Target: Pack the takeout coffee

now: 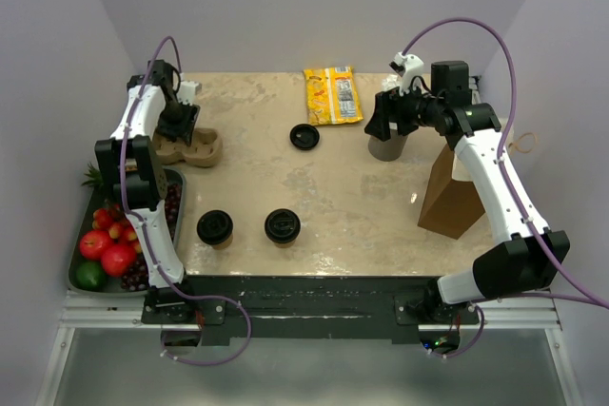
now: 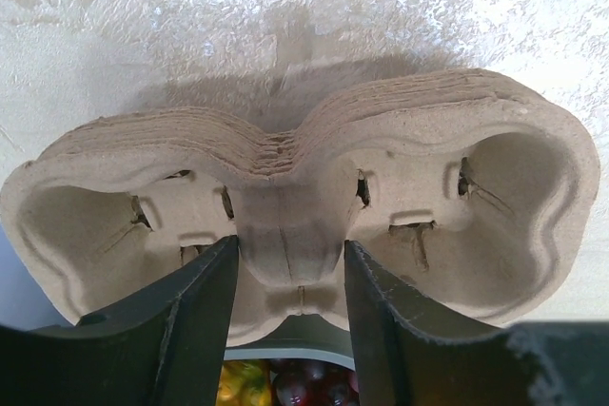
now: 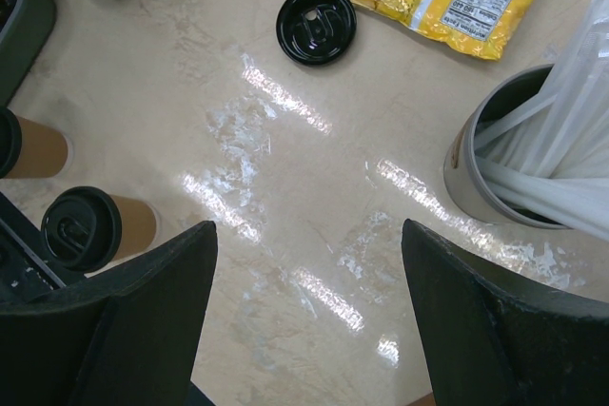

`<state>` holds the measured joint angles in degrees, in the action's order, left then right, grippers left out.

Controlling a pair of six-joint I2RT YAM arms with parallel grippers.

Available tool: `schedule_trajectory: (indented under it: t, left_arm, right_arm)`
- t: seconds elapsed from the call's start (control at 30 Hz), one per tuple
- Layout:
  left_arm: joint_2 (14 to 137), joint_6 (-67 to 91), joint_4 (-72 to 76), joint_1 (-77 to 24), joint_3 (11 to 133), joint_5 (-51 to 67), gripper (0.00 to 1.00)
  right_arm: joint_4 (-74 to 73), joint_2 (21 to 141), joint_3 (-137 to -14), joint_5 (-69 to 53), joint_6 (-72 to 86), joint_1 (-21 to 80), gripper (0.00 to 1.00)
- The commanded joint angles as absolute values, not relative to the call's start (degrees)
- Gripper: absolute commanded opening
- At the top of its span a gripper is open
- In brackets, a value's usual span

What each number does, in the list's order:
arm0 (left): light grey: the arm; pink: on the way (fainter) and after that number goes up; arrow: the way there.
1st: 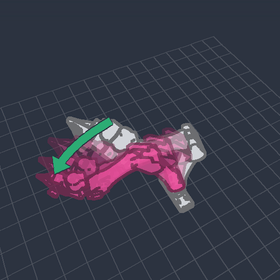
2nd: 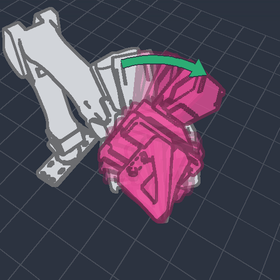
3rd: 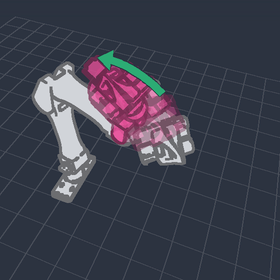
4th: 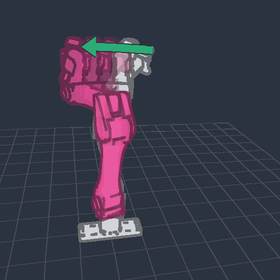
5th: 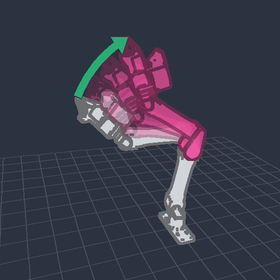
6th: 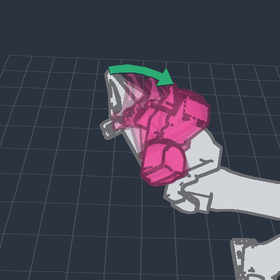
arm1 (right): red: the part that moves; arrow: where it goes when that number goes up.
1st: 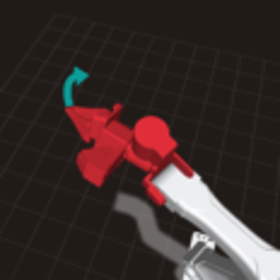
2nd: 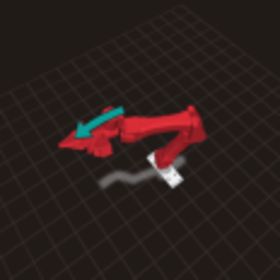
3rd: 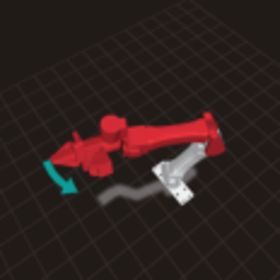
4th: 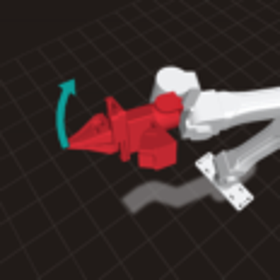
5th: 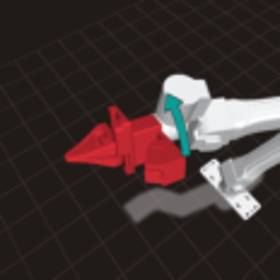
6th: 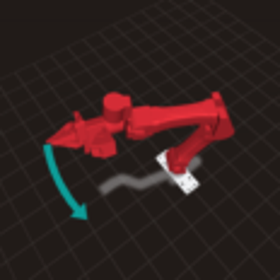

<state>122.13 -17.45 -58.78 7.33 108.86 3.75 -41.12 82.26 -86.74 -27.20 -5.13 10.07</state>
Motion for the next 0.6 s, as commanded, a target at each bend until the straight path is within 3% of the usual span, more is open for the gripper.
schedule_trajectory:
  t: [0.0, 0.57]
  left_arm:
    - [122.9, -16.4, -58.9, 7.2, 110.8, 3.9, 0.50]
    - [115.3, -18.5, -60.2, 7.1, 114.2, 2.9, 0.37]
  right_arm:
    - [-39.4, 82.3, -86.9, -28.3, -4.7, 9.8, 0.81]
    - [-39.3, 83.4, -87.7, -28.4, -4.7, 9.9, 0.81]
